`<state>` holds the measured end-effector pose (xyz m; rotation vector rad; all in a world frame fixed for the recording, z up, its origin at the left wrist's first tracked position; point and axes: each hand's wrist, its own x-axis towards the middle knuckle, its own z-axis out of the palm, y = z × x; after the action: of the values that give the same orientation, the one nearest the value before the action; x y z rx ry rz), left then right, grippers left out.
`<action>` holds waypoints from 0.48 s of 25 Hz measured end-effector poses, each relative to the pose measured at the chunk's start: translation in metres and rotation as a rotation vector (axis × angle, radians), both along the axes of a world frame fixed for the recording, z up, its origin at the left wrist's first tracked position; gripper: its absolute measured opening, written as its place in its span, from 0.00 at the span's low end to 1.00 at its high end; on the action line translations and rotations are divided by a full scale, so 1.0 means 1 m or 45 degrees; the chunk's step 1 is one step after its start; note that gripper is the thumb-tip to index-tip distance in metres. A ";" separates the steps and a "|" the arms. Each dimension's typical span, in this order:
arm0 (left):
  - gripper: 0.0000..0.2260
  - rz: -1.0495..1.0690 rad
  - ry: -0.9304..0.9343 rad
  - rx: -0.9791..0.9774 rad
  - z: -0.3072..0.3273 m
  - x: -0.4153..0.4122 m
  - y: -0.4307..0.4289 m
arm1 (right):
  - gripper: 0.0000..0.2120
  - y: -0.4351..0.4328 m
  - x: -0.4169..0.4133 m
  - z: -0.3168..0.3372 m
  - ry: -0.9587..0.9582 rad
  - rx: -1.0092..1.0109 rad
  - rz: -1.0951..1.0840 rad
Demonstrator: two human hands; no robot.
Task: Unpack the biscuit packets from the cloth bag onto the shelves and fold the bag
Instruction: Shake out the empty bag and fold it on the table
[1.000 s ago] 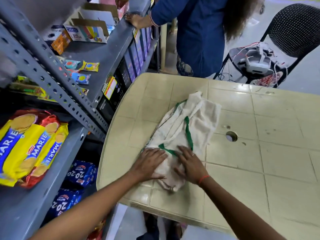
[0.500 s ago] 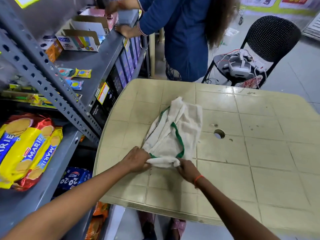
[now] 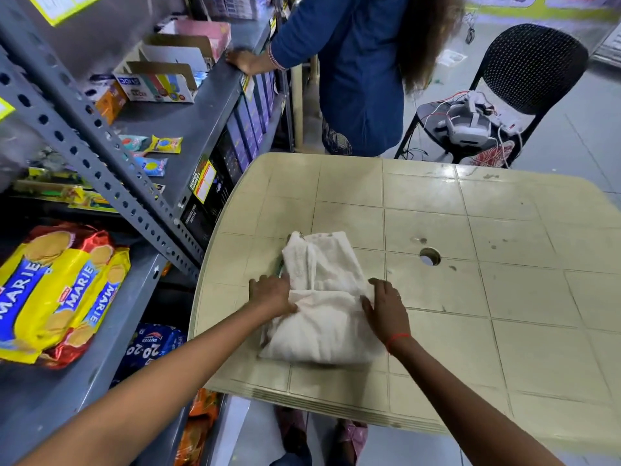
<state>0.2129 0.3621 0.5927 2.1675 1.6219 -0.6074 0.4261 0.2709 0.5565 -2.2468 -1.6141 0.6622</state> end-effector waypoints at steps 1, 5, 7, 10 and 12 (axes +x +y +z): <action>0.33 -0.056 -0.013 0.164 -0.006 0.002 -0.013 | 0.24 -0.006 -0.007 -0.005 -0.154 0.143 0.154; 0.45 -0.722 -0.170 0.428 -0.048 -0.013 -0.084 | 0.46 -0.036 -0.026 -0.034 -0.397 0.030 0.911; 0.48 -0.754 -0.007 0.250 -0.064 -0.023 -0.088 | 0.50 -0.039 -0.025 -0.039 -0.513 -0.151 0.987; 0.40 -0.655 0.030 0.151 -0.071 -0.025 -0.082 | 0.41 -0.032 -0.024 -0.031 -0.603 -0.245 0.986; 0.35 -0.609 -0.047 0.063 -0.063 -0.020 -0.076 | 0.32 -0.024 -0.020 -0.024 -0.473 -0.273 1.059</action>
<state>0.1933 0.2858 0.5292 2.6052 1.1062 -0.6560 0.4058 0.2468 0.5326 -1.8291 -2.8264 0.6326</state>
